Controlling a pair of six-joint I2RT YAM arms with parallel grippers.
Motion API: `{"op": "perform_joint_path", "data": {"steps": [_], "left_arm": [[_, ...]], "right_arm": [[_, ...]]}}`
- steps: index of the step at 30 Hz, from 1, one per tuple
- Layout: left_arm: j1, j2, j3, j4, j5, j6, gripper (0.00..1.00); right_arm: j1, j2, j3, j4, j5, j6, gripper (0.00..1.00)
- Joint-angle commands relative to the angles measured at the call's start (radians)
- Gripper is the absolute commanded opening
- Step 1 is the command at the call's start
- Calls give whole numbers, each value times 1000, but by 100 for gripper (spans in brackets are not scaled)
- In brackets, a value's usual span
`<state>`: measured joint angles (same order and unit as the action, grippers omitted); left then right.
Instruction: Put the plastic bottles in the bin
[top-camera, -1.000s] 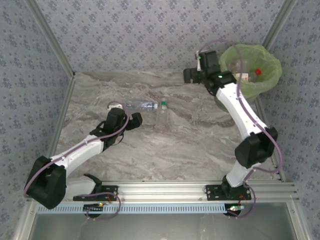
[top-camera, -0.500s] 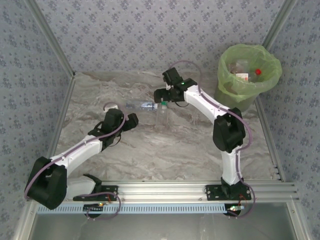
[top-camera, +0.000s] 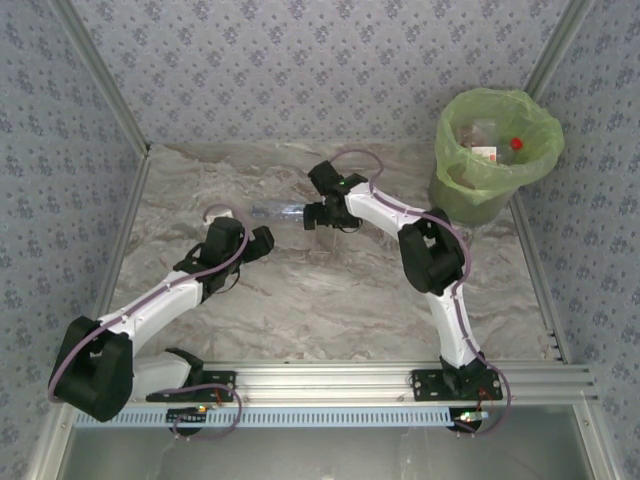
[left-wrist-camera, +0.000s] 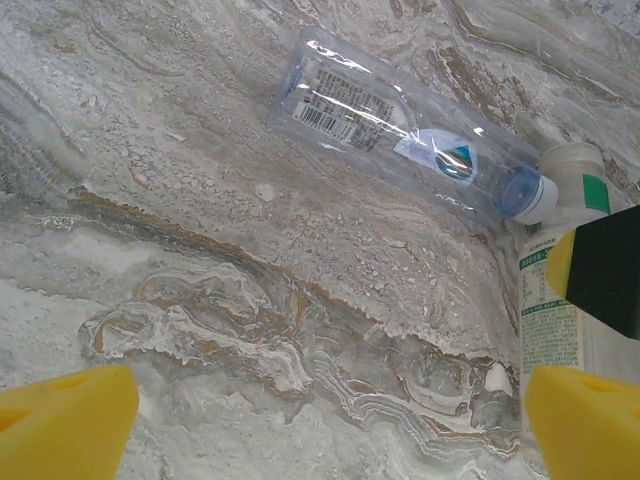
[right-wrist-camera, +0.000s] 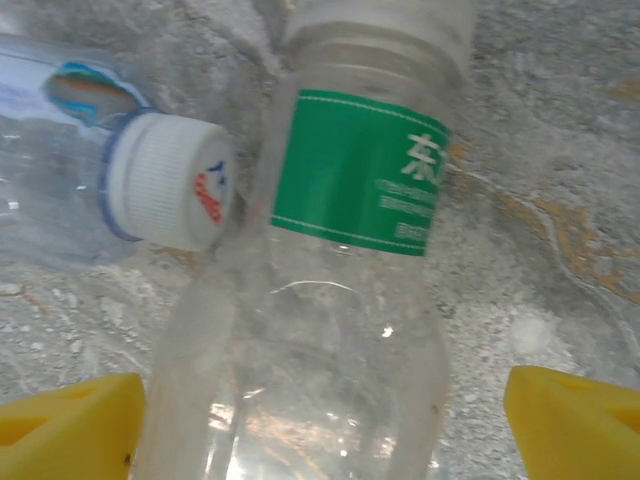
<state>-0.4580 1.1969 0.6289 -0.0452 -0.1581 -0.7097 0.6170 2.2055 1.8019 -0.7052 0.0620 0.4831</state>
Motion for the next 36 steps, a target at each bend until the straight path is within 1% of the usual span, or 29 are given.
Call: {"op": "perform_joint_path", "data": {"steps": [1,3,5,7,9,11,12,15,20,25,28,33,36], "left_arm": [[5,-18,-11,-9,-16,-19,99],[5,-16,-14,-4,-17,-23,99],[5,-12,-14,-1,-15,-28,99],[6,-11,-12,-1,-14,-27,99],[7,-10,-10,-1,-15,-25,99],[7,-9,-6,-3,-15,-22,99],[7,-8,-5,-4,-15,-21,99],[8,-10,-3,-5,-14,-18,99],[8,-12,-7,-7,-14,-17,99],[13,-1,-6,2,-15,-18,99],[13,13,9,4,1,-9,99],[14,17,23,1,13,-9,99],[15,11,21,-6,13,-12,99]], "right_arm": [[3,-26,-46,-34,100,12,87],[3,-39,-77,-16,118,10,80],[3,-31,-76,-27,130,6,77],[4,-23,-74,-36,142,2,77],[0,-18,-77,-19,110,-6,77],[-5,-11,-80,8,59,-40,80],[-6,-4,-74,9,52,-64,80],[-17,31,-26,-41,65,-119,82],[-50,58,-3,-57,31,-146,81],[-47,81,25,-87,42,-163,75],[-42,85,15,-80,50,-163,73],[-22,70,-22,-38,90,-163,64],[-15,63,-22,-30,100,-161,64]]}}
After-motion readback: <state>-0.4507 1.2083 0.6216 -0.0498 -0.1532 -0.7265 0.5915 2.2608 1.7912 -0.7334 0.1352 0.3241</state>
